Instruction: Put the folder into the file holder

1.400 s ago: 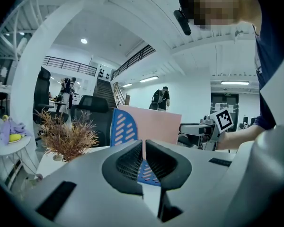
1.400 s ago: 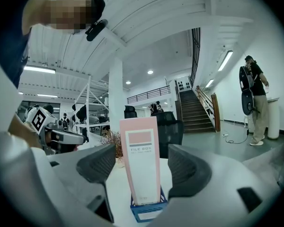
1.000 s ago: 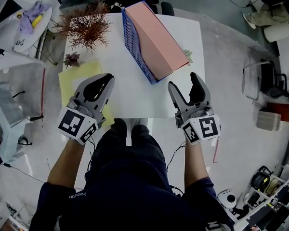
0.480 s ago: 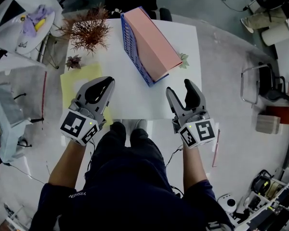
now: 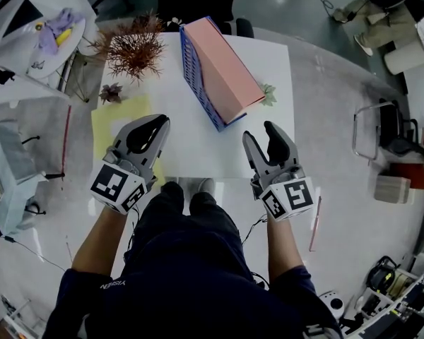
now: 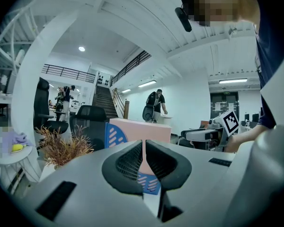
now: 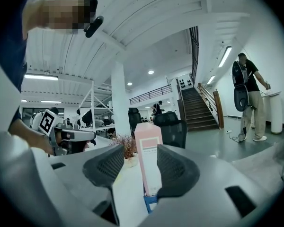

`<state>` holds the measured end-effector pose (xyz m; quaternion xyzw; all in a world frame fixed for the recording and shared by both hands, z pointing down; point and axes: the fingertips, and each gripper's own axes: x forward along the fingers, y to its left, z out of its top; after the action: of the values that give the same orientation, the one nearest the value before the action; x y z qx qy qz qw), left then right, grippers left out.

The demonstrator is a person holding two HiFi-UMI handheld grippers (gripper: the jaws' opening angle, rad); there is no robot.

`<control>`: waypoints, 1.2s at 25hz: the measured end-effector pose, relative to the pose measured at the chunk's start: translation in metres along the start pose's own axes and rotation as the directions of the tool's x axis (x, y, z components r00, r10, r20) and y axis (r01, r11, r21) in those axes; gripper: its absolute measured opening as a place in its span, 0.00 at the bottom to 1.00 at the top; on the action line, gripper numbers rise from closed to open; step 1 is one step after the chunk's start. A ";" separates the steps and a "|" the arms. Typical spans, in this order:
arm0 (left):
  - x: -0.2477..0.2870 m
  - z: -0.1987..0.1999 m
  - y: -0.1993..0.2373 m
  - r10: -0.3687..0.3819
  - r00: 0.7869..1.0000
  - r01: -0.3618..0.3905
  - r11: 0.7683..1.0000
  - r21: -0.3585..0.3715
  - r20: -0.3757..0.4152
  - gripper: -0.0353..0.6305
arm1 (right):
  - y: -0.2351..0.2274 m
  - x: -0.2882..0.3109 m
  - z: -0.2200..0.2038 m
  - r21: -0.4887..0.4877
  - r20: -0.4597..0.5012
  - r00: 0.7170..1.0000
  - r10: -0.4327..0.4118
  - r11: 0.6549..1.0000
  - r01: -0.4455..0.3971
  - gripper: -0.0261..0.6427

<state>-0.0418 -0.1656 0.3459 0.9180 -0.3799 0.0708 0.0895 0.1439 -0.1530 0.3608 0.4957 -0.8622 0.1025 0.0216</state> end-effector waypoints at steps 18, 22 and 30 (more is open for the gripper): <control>0.002 0.008 -0.007 0.007 1.000 -0.007 1.000 0.011 0.009 0.12 | 0.013 0.000 -0.003 0.021 -0.022 0.998 0.056 0.998 -0.056 0.22; 0.003 0.010 -0.008 0.008 1.000 -0.009 1.000 0.013 0.012 0.12 | 0.016 0.001 -0.004 0.023 -0.027 0.998 0.064 0.998 -0.064 0.18; 0.003 0.011 -0.010 0.011 1.000 -0.011 1.000 0.010 0.018 0.12 | 0.020 0.001 -0.003 0.012 -0.031 0.997 0.075 0.997 -0.075 0.13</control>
<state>-0.0314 -0.1632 0.3346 0.9169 -0.3853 0.0648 0.0809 0.1259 -0.1438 0.3608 0.4614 -0.8792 0.1156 0.0288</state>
